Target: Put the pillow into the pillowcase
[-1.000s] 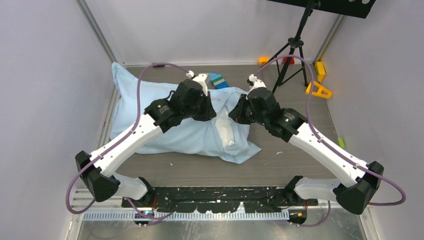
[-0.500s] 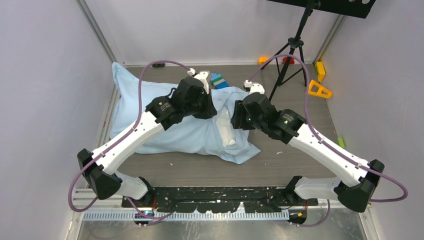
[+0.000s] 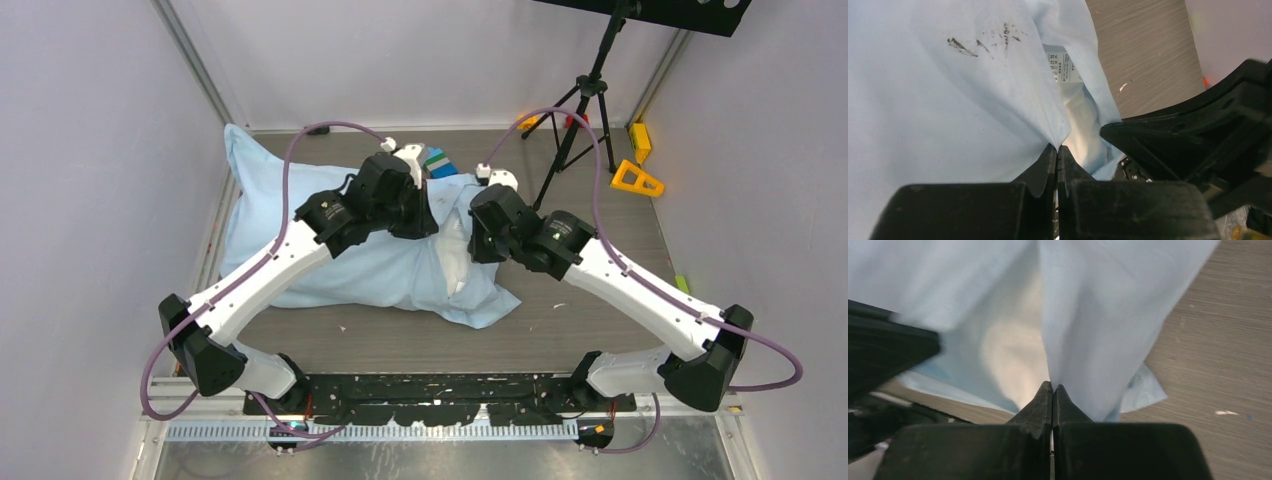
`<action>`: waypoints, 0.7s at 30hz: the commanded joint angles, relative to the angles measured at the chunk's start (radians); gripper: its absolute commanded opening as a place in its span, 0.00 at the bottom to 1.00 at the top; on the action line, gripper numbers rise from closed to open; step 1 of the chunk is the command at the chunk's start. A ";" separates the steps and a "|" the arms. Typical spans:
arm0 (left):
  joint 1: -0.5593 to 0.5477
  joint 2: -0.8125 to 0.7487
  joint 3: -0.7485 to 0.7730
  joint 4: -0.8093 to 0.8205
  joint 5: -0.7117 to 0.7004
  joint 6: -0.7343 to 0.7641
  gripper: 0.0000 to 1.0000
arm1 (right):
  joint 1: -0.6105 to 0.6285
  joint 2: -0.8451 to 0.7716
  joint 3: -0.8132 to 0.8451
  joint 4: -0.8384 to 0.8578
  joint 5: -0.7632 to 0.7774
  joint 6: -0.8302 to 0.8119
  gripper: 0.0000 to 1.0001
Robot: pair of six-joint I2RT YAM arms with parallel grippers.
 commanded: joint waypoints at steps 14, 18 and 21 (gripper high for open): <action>-0.100 -0.081 0.274 0.018 0.045 -0.110 0.00 | -0.144 -0.086 -0.465 1.008 -0.200 0.498 0.00; -0.100 -0.023 0.285 0.086 0.112 -0.148 0.00 | -0.128 -0.078 -0.480 1.085 -0.196 0.522 0.00; -0.104 0.036 0.256 0.142 0.165 -0.186 0.00 | -0.071 -0.126 -0.392 1.061 -0.139 0.466 0.00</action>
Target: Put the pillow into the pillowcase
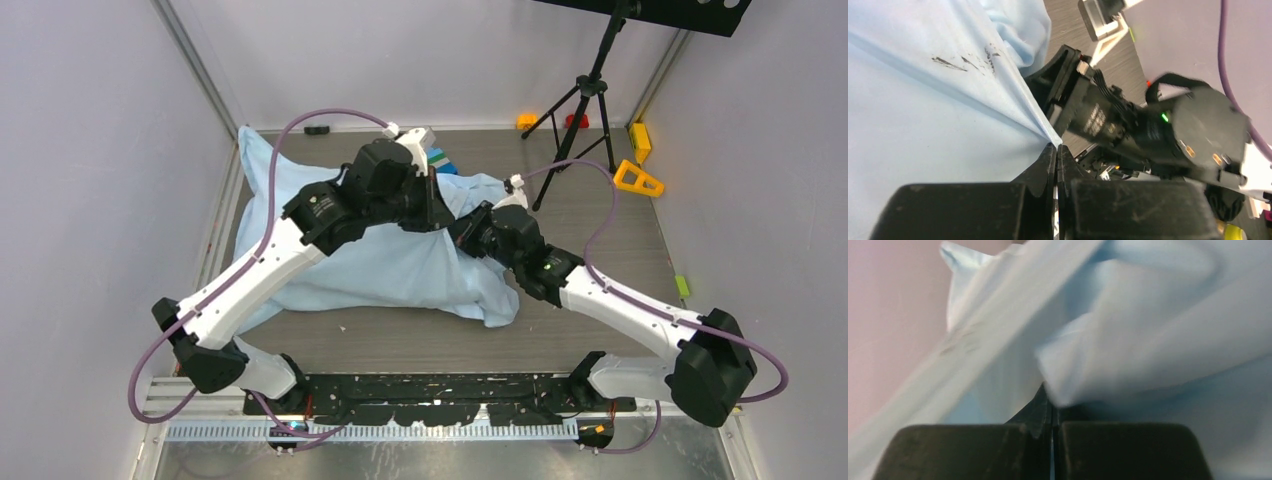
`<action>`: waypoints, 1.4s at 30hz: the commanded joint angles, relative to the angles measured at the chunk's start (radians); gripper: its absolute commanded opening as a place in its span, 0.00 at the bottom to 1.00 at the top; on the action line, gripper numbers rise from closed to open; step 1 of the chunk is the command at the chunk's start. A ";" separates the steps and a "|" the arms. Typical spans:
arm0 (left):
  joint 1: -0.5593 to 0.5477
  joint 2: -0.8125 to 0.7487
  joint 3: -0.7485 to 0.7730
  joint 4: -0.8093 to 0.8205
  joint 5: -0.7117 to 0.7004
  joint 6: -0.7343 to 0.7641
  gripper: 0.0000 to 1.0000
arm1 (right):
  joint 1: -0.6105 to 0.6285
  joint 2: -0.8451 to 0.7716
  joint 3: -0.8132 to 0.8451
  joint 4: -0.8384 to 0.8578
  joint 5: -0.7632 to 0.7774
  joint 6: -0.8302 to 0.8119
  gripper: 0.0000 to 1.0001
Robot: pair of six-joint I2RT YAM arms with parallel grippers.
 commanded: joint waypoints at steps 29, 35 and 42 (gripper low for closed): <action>-0.035 -0.061 -0.172 0.405 0.083 -0.111 0.00 | -0.001 -0.069 0.055 0.077 0.065 -0.059 0.52; -0.024 -0.106 -0.249 0.473 0.067 -0.122 0.00 | -0.001 -0.123 0.158 -0.262 0.211 -0.125 0.55; -0.017 -0.038 -0.234 0.510 0.097 -0.107 0.00 | -0.001 -0.220 0.181 -0.412 0.309 -0.205 0.58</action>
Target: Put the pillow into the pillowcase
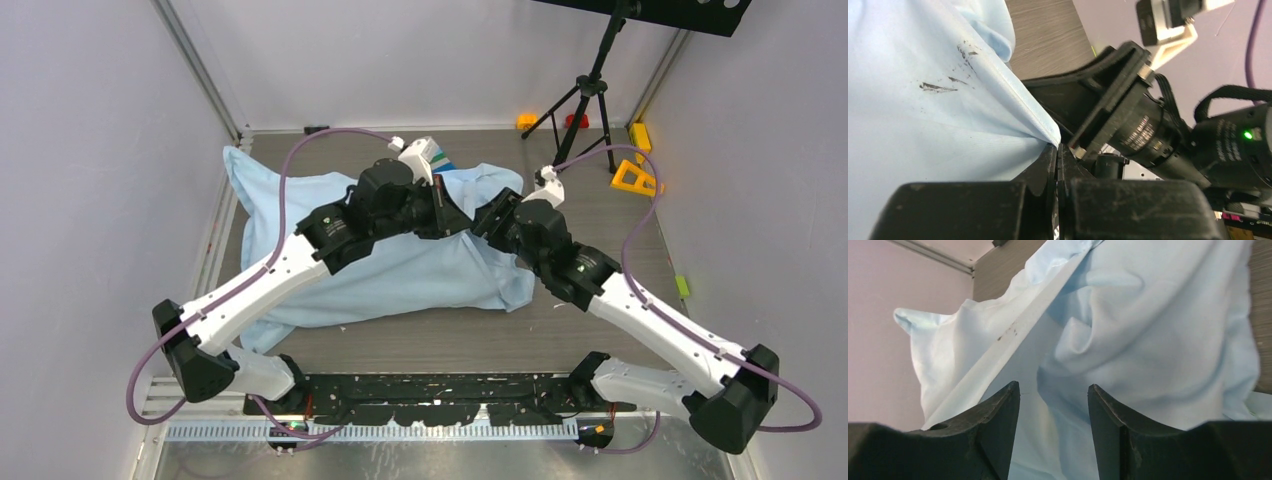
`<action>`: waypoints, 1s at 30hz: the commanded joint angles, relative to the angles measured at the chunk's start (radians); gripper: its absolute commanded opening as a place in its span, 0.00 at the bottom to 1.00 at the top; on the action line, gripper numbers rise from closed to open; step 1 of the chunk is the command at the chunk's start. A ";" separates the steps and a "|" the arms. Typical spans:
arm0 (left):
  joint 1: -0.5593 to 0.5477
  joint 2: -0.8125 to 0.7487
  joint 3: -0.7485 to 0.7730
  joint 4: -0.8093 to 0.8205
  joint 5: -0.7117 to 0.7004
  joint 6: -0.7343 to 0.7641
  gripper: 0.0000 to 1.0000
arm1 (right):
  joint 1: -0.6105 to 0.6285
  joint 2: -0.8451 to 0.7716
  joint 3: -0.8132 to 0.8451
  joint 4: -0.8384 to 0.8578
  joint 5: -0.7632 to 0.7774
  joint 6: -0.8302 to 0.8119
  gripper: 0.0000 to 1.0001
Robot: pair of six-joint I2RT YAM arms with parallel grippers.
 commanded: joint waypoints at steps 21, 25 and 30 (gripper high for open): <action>0.048 0.237 -0.064 0.185 0.208 0.027 0.75 | -0.106 -0.037 0.179 -0.381 0.098 -0.232 0.66; 0.041 0.094 -0.051 0.081 0.193 0.055 0.81 | -0.162 0.014 0.177 -0.362 0.050 -0.235 0.66; 0.043 -0.039 -0.040 -0.144 0.010 0.109 0.82 | -0.169 0.001 0.167 -0.347 0.020 -0.222 0.65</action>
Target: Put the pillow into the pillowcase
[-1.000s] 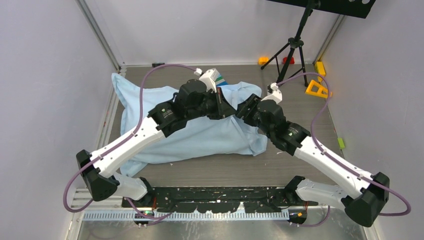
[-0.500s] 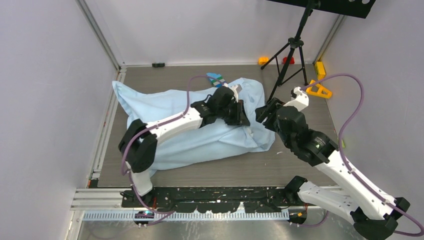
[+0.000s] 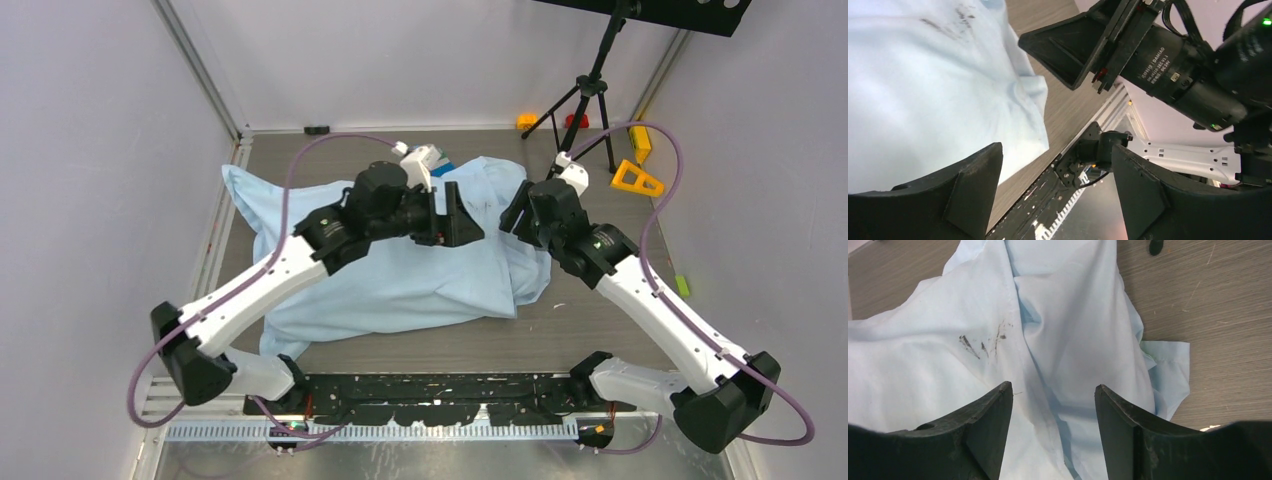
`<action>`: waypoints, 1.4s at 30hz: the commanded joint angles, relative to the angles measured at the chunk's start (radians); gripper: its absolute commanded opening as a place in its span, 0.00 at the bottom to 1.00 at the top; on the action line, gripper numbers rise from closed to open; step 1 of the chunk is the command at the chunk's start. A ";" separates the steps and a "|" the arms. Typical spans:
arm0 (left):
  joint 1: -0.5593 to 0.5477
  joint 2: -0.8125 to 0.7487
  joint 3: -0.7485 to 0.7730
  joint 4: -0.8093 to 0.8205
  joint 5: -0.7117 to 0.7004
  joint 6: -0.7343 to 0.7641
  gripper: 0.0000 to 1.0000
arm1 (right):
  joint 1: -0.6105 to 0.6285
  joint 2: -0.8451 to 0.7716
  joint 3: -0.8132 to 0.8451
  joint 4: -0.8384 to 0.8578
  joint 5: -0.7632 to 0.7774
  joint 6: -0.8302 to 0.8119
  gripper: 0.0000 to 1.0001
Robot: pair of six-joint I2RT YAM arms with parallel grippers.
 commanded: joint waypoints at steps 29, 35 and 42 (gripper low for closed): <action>0.539 0.402 0.385 -0.201 -0.102 0.193 0.71 | 0.379 0.161 0.259 -0.047 -0.050 -0.031 0.67; 0.446 0.236 0.359 -0.255 -0.097 0.242 0.83 | 0.083 0.153 0.247 -0.050 -0.127 -0.129 0.70; 0.186 -0.011 0.173 -0.413 -0.274 0.288 0.82 | 0.079 0.106 0.137 -0.044 -0.140 -0.106 0.59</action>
